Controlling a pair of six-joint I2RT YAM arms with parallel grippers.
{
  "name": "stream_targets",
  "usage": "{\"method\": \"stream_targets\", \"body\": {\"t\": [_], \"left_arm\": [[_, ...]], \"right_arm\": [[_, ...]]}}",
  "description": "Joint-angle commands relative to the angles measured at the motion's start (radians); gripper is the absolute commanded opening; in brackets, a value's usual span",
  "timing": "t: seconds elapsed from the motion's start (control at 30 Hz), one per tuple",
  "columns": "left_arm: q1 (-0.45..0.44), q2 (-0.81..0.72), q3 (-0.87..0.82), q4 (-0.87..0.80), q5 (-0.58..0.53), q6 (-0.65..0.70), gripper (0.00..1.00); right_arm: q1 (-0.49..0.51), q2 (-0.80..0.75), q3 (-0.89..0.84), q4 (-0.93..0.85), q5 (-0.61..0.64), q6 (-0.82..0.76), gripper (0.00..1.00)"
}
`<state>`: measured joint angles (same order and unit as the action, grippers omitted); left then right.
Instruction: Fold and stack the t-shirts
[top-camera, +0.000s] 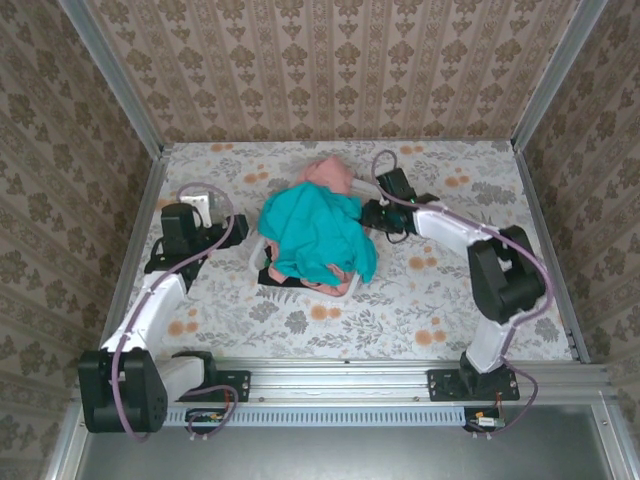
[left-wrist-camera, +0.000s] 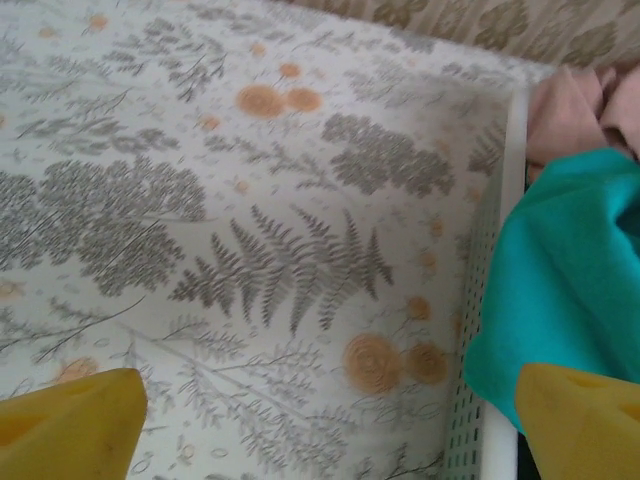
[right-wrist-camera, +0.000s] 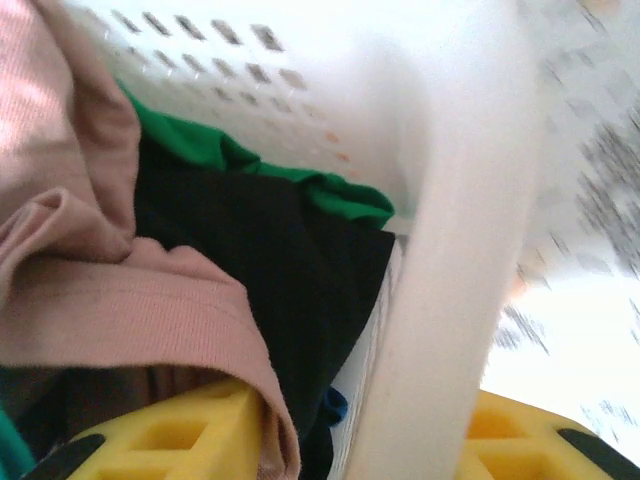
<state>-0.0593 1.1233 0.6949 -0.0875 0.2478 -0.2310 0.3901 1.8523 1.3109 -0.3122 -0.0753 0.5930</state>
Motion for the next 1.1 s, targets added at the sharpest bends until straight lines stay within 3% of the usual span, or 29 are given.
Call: {"method": "stream_targets", "body": {"t": [0.0, 0.03, 0.13, 0.23, 0.3, 0.43, 0.53, 0.63, 0.83, 0.97, 1.07], "left_arm": [[0.003, 0.037, 0.056, -0.067, 0.061, 0.033, 0.91], [0.002, 0.052, 0.061, -0.071, 0.077, 0.028, 0.88], [-0.006, 0.071, 0.064, -0.086, 0.134, -0.004, 0.84], [-0.039, 0.049, 0.012, -0.067, 0.138, -0.025, 0.84], [-0.059, 0.039, -0.038, -0.034, 0.136, -0.059, 0.81], [-0.11, 0.097, -0.096, 0.08, 0.189, -0.141, 0.72], [-0.138, 0.197, -0.066, 0.121, 0.229, -0.178, 0.63], [-0.156, 0.287, -0.005, 0.137, 0.243, -0.217, 0.56], [-0.176, 0.393, 0.083, 0.178, 0.22, -0.326, 0.36], [-0.198, 0.412, 0.092, 0.216, 0.181, -0.404, 0.25], [-0.214, 0.39, 0.077, 0.235, 0.152, -0.451, 0.22]], "right_arm": [[0.012, 0.117, 0.202, -0.08, -0.073, -0.143, 0.42], [0.012, 0.161, 0.279, -0.114, -0.074, -0.158, 0.47], [0.015, 0.219, 0.486, -0.277, 0.005, -0.203, 0.73], [0.018, 0.113, 0.478, -0.316, 0.092, -0.214, 0.84], [0.038, 0.007, 0.39, -0.305, 0.131, -0.222, 0.85], [0.168, -0.247, 0.047, -0.178, 0.194, -0.243, 0.84], [0.287, -0.412, -0.199, -0.084, 0.213, -0.213, 0.82], [0.394, -0.527, -0.337, -0.057, 0.218, -0.145, 0.82], [0.561, -0.563, -0.422, -0.088, 0.222, -0.025, 0.83], [0.575, -0.523, -0.447, -0.052, 0.23, 0.03, 0.82], [0.545, -0.47, -0.414, -0.071, 0.261, 0.058, 0.74]]}}
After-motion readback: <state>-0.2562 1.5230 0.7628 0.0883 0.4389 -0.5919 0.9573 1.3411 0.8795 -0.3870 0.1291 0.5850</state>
